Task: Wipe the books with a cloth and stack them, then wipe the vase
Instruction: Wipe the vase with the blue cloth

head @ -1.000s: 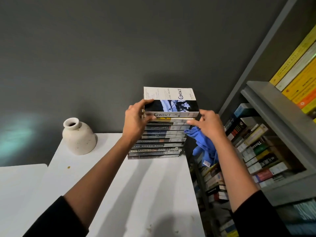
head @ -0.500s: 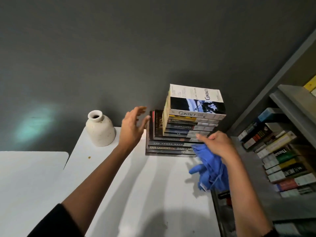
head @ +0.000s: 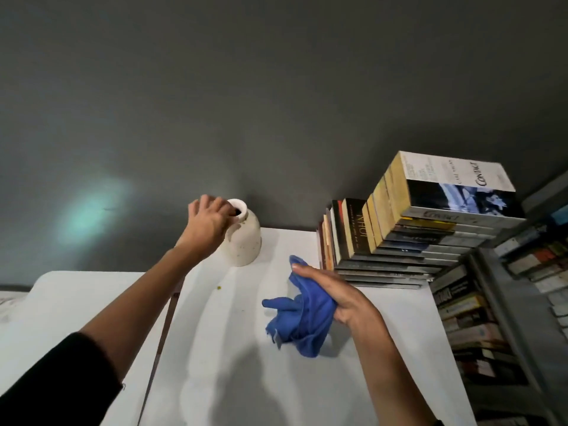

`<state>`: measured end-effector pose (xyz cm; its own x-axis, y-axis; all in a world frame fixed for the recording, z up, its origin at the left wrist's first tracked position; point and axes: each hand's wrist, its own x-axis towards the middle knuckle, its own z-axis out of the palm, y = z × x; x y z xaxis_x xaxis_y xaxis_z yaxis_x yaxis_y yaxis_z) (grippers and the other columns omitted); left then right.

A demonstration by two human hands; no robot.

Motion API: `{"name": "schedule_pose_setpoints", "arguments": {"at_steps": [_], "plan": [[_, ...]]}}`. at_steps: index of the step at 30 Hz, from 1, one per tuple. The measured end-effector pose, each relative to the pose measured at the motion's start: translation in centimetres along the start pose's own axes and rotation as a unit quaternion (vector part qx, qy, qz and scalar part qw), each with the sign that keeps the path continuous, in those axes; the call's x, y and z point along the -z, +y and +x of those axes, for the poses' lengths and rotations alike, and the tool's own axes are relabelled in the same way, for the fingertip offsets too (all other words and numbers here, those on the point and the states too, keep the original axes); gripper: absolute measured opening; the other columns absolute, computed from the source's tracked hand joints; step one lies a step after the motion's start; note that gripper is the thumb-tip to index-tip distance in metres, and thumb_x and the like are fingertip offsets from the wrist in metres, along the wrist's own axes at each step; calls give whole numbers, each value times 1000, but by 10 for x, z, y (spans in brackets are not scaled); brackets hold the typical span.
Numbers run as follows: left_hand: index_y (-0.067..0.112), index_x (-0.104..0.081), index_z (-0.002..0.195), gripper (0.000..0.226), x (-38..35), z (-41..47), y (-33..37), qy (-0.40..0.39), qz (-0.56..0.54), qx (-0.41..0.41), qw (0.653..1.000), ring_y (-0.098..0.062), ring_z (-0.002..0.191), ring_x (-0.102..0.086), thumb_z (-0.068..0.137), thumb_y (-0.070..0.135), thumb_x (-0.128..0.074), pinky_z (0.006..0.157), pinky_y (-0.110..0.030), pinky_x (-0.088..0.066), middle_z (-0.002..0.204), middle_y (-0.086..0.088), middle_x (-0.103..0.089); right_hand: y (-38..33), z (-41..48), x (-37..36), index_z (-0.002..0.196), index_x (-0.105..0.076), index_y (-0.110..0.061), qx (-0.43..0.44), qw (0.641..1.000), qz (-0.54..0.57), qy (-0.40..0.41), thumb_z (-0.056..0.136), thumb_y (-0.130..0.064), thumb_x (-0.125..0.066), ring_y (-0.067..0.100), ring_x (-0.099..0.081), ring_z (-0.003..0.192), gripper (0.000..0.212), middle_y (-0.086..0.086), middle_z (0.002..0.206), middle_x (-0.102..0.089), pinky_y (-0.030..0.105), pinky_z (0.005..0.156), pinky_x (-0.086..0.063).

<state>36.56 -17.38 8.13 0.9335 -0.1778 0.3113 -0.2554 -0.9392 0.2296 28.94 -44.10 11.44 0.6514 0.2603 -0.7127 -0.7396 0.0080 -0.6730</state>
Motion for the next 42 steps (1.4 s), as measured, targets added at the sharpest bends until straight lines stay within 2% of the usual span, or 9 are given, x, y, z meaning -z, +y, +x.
{"name": "schedule_pose_setpoints", "arguments": {"at_steps": [6,13,16,19,23,29,35,40,42], "plan": [[8,-65,92,16,-11,16,-25,-9,140,-199,970,-26,102,-42,90,20,-55,98,-53,-19,87,-9,-68,13,20,-22,87,-71,-6,-43,997,68,2,77,-8,-72,25,-62,80,10,16,90,-67,39,90,-48],[3,-63,98,29,-14,19,-28,-23,142,-218,965,-29,108,-42,73,-9,-54,98,-62,-24,89,-12,-67,23,20,-20,101,-67,-3,28,990,139,24,86,-16,-63,18,-69,90,20,7,98,-72,29,84,-53],[3,-63,98,19,-4,21,-26,-31,106,-176,978,-24,109,-41,89,13,-50,101,-59,-18,93,-18,-68,18,6,-19,109,-60,0,74,980,186,2,94,-18,-51,18,-71,87,25,8,107,-67,28,72,-57],[2,-64,102,47,25,17,-15,-49,3,-129,990,-15,111,-40,94,35,-32,105,-51,-11,100,-14,-68,9,-15,-21,113,-57,0,128,970,206,-17,101,-15,-37,13,-72,71,27,11,107,-62,23,55,-55],[1,-63,109,69,74,-4,12,-86,-145,-75,983,-16,105,-45,92,56,-26,102,-42,-35,104,-9,-66,-4,-35,-22,105,-64,-23,273,961,29,34,97,-25,-47,5,-66,86,19,-2,107,-69,21,77,-52],[4,-63,120,74,122,-40,63,-45,-252,-135,957,-7,107,-52,97,62,-25,91,-8,-38,115,3,-63,-32,-68,-37,88,-63,-24,451,860,-174,160,86,-22,-70,8,-61,88,7,-4,92,-64,21,81,-48],[1,-64,100,60,143,-61,104,-44,-248,-97,963,-11,94,-54,94,51,-31,80,-25,-44,91,-6,-66,-15,-99,-66,89,-73,-14,520,784,-255,225,89,-20,-66,3,-57,83,9,-6,89,-59,16,77,-44],[7,-64,95,56,148,-73,117,-44,-263,-66,962,-12,83,-55,93,51,-30,76,-31,-45,83,-1,-64,14,-129,-64,106,-73,-16,613,705,-314,168,92,-18,-63,1,-55,87,18,-6,101,-57,13,79,-44],[9,-65,95,56,148,-78,122,-53,-266,-63,960,-10,84,-54,92,52,-30,75,-29,-45,82,0,-64,11,-127,-59,105,-74,-15,608,716,-299,168,92,-17,-63,2,-56,88,17,-6,99,-57,19,80,-47]]}}
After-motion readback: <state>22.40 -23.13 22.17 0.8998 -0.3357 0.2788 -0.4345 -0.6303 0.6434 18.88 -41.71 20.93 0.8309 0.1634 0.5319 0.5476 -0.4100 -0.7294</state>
